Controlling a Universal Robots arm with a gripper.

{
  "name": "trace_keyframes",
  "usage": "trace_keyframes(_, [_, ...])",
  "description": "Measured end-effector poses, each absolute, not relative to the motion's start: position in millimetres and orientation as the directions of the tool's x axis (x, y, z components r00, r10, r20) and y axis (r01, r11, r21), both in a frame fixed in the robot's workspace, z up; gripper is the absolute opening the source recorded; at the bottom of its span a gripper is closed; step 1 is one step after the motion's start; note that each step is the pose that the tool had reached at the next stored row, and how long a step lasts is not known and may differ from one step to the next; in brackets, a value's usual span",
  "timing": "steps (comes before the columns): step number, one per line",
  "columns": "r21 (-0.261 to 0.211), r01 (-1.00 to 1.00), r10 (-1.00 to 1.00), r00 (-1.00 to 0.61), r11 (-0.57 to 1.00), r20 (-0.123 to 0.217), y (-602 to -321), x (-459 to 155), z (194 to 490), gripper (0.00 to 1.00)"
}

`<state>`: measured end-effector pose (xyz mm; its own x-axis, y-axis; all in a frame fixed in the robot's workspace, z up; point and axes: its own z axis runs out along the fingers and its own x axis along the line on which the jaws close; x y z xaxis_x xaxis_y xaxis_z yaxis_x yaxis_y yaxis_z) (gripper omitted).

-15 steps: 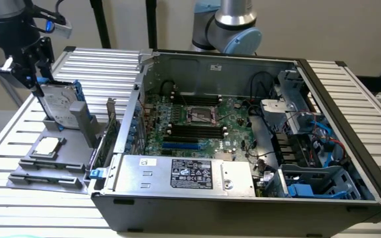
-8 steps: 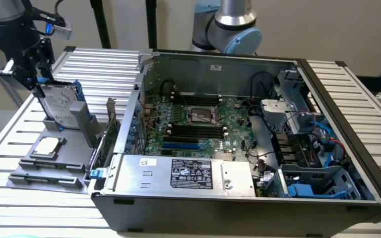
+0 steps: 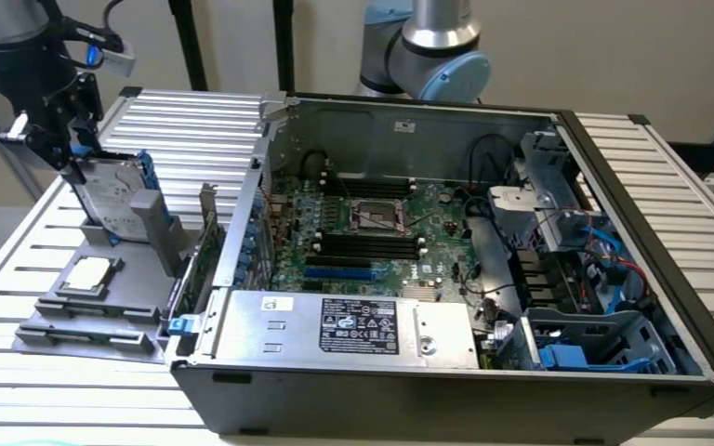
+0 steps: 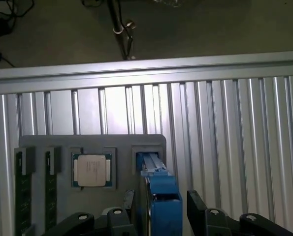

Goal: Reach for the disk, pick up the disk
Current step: 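Pick up the disk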

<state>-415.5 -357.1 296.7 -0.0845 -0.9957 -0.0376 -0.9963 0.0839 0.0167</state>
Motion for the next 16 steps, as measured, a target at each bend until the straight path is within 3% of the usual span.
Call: trace_keyframes(16, [0.016,-0.996,-0.996,-0.085,0.084,-0.027,-352.7,-418.1,290.7,0.54])
